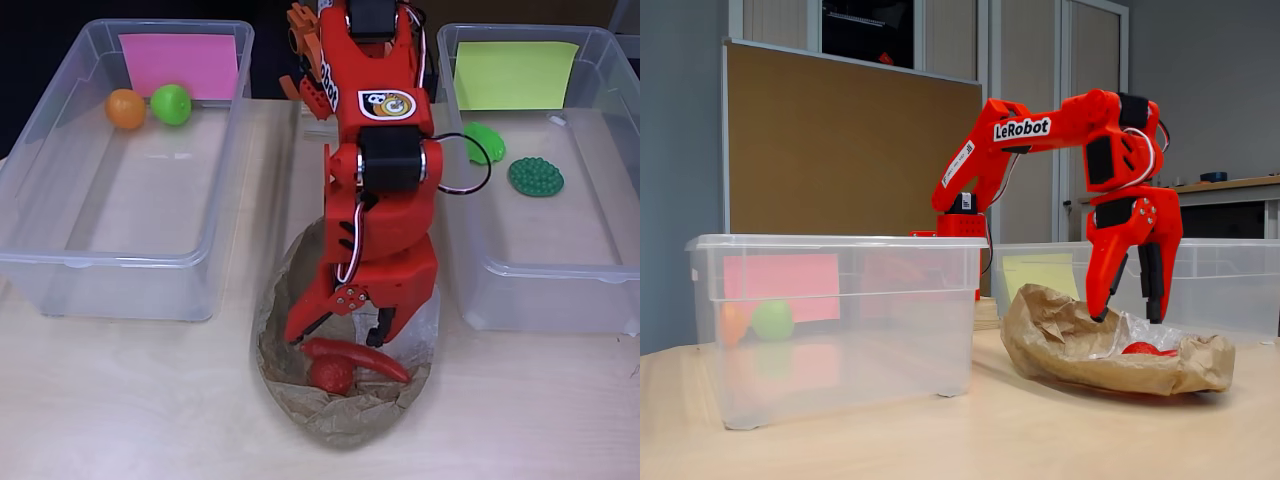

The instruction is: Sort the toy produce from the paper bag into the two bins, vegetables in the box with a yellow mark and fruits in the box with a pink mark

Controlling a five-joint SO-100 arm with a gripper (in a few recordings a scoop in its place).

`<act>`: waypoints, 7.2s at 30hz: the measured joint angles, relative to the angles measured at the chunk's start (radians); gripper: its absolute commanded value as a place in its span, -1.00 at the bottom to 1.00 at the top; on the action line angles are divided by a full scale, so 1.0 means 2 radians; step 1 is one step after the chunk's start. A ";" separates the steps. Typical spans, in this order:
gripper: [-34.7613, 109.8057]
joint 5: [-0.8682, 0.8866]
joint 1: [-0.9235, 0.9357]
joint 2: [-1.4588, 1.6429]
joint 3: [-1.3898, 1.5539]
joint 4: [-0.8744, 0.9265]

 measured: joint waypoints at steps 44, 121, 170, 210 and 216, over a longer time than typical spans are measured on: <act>-0.15 -0.146 0.008 -0.199 -0.261 0.074; 0.12 -0.238 0.549 0.495 0.708 -0.149; 0.02 -0.229 0.002 0.282 0.590 -0.301; -0.44 -0.066 -0.094 0.544 0.432 0.077; -0.44 0.096 -0.209 0.616 0.448 0.140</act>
